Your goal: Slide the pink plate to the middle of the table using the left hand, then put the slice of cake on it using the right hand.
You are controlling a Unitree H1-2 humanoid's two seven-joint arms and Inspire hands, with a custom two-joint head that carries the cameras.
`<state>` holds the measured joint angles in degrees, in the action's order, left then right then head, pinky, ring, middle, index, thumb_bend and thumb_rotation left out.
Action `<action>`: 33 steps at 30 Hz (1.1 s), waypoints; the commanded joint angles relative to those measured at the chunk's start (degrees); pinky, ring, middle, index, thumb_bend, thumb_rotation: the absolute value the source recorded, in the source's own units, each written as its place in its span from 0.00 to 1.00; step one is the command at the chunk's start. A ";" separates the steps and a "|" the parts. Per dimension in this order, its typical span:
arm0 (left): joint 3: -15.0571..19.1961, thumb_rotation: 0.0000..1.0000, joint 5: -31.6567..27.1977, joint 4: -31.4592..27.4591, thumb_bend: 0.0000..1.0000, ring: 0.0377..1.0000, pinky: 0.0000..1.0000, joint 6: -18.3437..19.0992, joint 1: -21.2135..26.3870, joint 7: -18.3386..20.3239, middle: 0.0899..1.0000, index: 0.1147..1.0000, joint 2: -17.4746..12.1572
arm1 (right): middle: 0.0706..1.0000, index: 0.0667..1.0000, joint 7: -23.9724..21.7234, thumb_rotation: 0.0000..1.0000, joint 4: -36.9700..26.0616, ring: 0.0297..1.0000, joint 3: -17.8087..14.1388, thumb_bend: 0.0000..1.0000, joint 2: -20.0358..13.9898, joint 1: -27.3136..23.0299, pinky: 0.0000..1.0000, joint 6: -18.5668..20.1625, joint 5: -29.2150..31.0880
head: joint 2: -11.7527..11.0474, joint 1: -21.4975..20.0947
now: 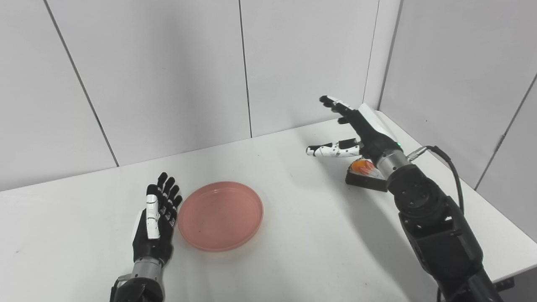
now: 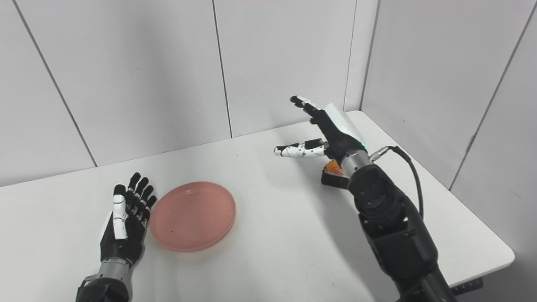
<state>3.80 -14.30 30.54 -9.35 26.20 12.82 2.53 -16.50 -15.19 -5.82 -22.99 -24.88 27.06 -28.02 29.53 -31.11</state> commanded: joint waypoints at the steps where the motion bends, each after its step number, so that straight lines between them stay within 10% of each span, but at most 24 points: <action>1: 0.66 1.00 -0.90 0.84 0.71 1.00 1.00 0.41 -2.12 1.16 1.00 1.00 -1.45 | 0.90 0.88 -1.97 0.27 -2.70 0.91 -3.23 0.75 -0.01 -2.41 0.86 -0.14 -2.54 | 0.04 -0.45; 12: 1.01 1.00 -3.23 -0.70 0.71 1.00 1.00 2.22 -2.21 2.78 1.00 1.00 -2.45 | 0.88 0.86 -11.38 0.20 -2.65 0.84 -9.44 0.77 2.16 -3.04 0.71 -0.14 -13.17 | 1.21 -2.82; 19: 1.52 1.00 -3.95 -0.71 0.75 1.00 1.00 3.90 -1.88 3.13 1.00 1.00 -2.74 | 0.92 0.84 -16.12 0.15 -0.45 0.95 -10.40 0.82 1.92 -3.49 0.90 -0.15 -17.56 | 1.58 -3.70; 33: 1.54 1.00 -3.99 1.46 0.78 1.00 1.00 2.84 -1.44 4.49 1.00 1.00 -3.15 | 0.94 0.87 -15.26 0.15 7.94 0.96 -10.87 0.88 2.38 -4.17 0.91 -0.16 -24.77 | 1.86 -3.80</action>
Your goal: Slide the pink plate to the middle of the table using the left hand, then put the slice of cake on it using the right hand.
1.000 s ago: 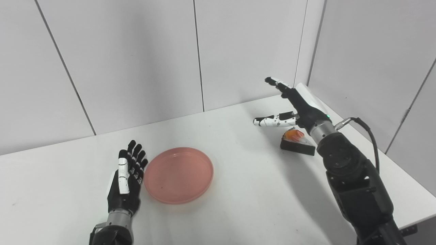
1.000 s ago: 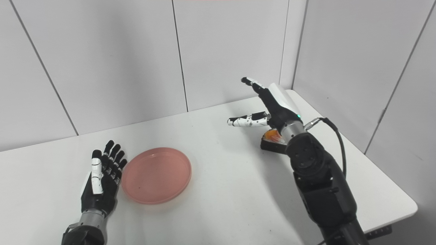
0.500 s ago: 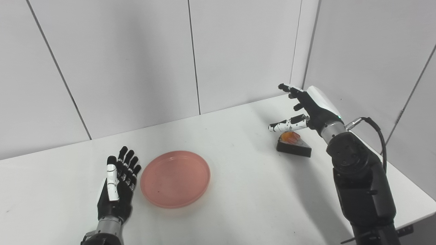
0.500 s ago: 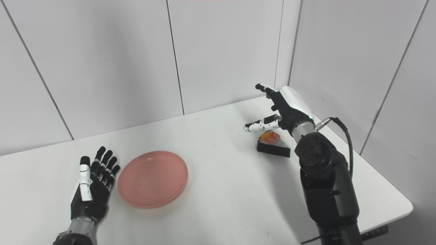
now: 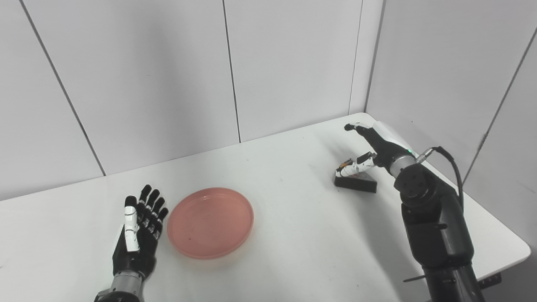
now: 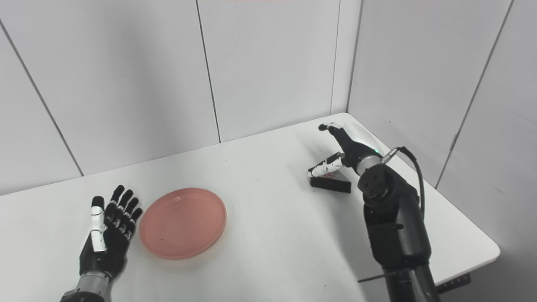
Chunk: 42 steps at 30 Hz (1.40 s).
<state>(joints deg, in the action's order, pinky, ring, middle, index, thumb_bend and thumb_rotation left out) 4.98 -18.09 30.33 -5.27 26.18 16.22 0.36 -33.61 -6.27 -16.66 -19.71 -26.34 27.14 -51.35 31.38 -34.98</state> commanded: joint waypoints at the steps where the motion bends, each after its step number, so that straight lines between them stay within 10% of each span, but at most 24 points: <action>1: 0.43 0.99 -0.35 1.64 0.78 1.00 1.00 -1.02 -1.44 1.13 1.00 1.00 -0.95 | 0.94 0.87 2.06 0.16 -0.68 0.95 0.24 0.88 -0.94 -2.71 0.92 -0.24 -2.46 | 0.08 0.01; 21: 0.24 1.00 -0.20 2.24 0.77 1.00 1.00 -1.69 -1.73 2.35 0.99 1.00 -1.31 | 0.91 0.84 7.68 0.10 6.77 0.92 1.46 0.89 -1.48 -2.49 1.00 -0.23 -3.27 | 0.57 0.35; 42: 0.12 1.00 0.11 2.28 0.76 1.00 1.00 -2.05 -1.90 2.30 0.99 1.00 -0.96 | 0.89 0.80 21.99 0.00 16.68 0.87 9.51 0.82 -4.81 -1.81 0.79 -0.67 12.32 | 0.89 1.14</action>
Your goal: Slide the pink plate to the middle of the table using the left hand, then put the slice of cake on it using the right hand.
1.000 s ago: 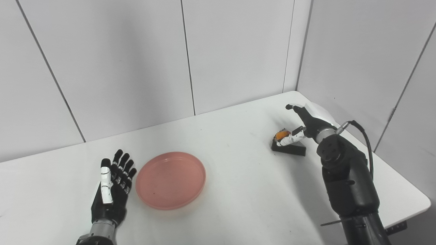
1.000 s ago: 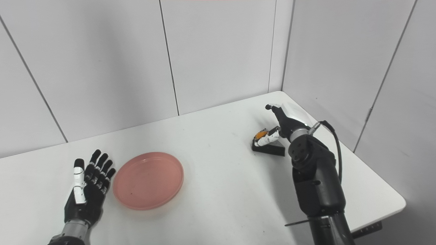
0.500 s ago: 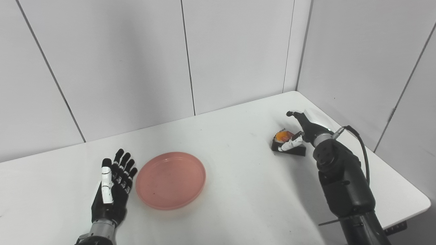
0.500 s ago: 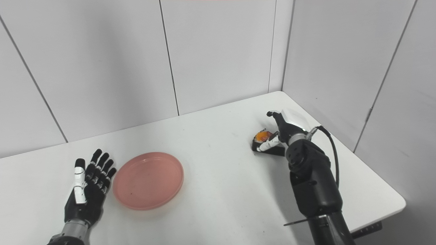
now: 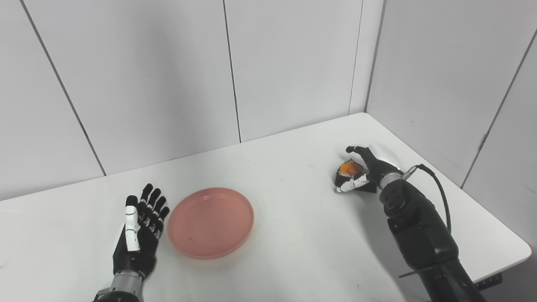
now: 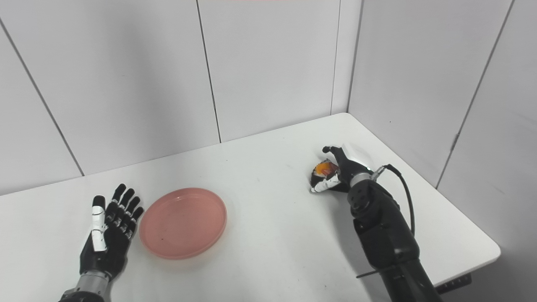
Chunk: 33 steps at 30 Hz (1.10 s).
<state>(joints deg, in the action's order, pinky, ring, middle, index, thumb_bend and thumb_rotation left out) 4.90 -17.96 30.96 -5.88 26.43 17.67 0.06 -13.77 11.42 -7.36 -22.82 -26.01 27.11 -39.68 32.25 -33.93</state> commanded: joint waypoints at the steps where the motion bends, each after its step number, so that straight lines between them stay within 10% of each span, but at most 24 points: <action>1: 0.16 1.00 0.06 1.19 0.76 1.00 0.99 -1.15 -2.27 0.65 0.99 0.99 -0.60 | 0.89 0.80 2.60 0.00 -0.75 0.87 0.59 0.81 -1.81 -2.08 0.78 -0.59 0.94 | 0.01 0.10; 9: 0.17 0.99 0.58 2.26 0.78 1.00 1.00 -1.28 -2.05 0.30 1.00 1.00 -0.73 | 0.48 0.77 8.06 0.00 3.54 0.43 2.95 0.61 -2.58 -2.40 0.33 -2.05 3.89 | 0.12 0.40; 18: -0.23 0.99 1.28 1.43 0.78 0.99 0.99 -1.18 -2.43 0.03 0.99 0.99 -0.54 | 0.45 0.46 16.16 0.00 4.57 0.46 5.09 0.52 -3.07 -2.29 0.39 -3.98 5.05 | 0.32 1.16; 33: -1.24 1.00 3.03 -1.55 0.78 1.00 1.00 -1.01 -3.65 -0.56 1.00 1.00 0.33 | 0.43 0.47 16.05 0.00 -5.02 0.39 5.06 0.52 -3.10 -1.90 0.33 -1.63 7.62 | 1.18 5.17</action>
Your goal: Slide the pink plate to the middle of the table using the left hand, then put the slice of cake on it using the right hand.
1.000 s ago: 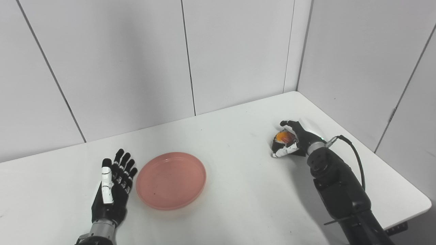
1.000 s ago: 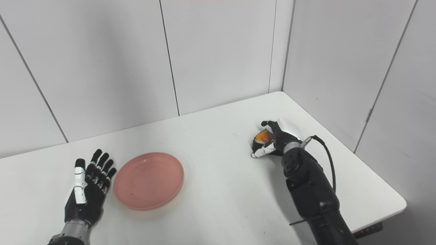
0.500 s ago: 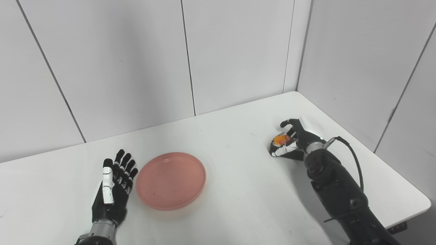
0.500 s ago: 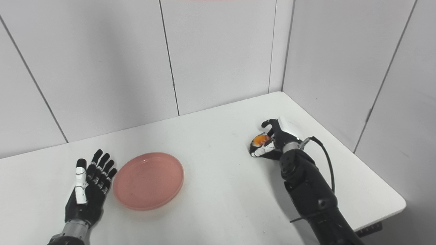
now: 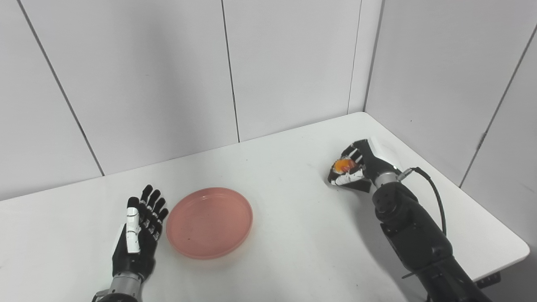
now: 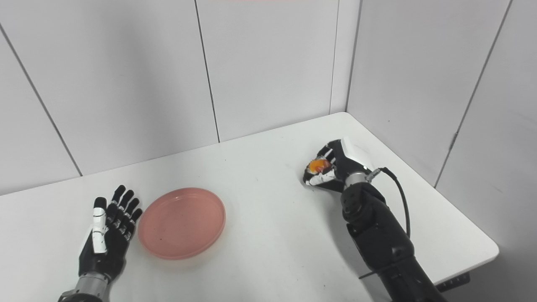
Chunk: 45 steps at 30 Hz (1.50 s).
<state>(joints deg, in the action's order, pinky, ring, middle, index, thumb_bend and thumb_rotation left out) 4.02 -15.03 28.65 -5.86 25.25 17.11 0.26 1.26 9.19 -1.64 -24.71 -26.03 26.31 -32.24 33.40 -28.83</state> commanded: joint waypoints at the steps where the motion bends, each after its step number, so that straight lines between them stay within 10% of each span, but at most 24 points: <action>1: -0.46 1.00 0.27 0.09 0.78 1.00 1.00 -0.77 -2.67 -0.27 1.00 1.00 0.41 | 0.42 0.47 0.77 0.00 -4.33 0.39 -0.47 0.52 -1.02 -1.88 0.33 -0.73 0.26 | 0.29 1.05; 24: -4.67 1.00 6.99 -8.28 0.69 1.00 1.00 1.94 -5.11 -8.03 1.00 1.00 4.57 | 0.44 0.46 -1.93 0.00 -14.19 0.39 4.87 0.52 2.55 -1.09 0.32 -8.30 4.44 | 3.80 15.99; 45: -6.03 1.00 8.52 -4.98 0.69 1.00 1.00 -0.56 -3.68 -10.96 1.00 1.00 7.19 | 0.38 0.49 -3.85 0.00 -14.54 0.34 9.53 0.52 5.07 0.72 0.27 -16.18 5.45 | 4.20 19.82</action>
<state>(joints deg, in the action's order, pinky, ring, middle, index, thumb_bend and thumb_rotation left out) -1.63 -6.74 22.49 -5.41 21.00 6.30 6.80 -3.23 -3.05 8.10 -19.79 -23.81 13.20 -27.16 37.62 -9.05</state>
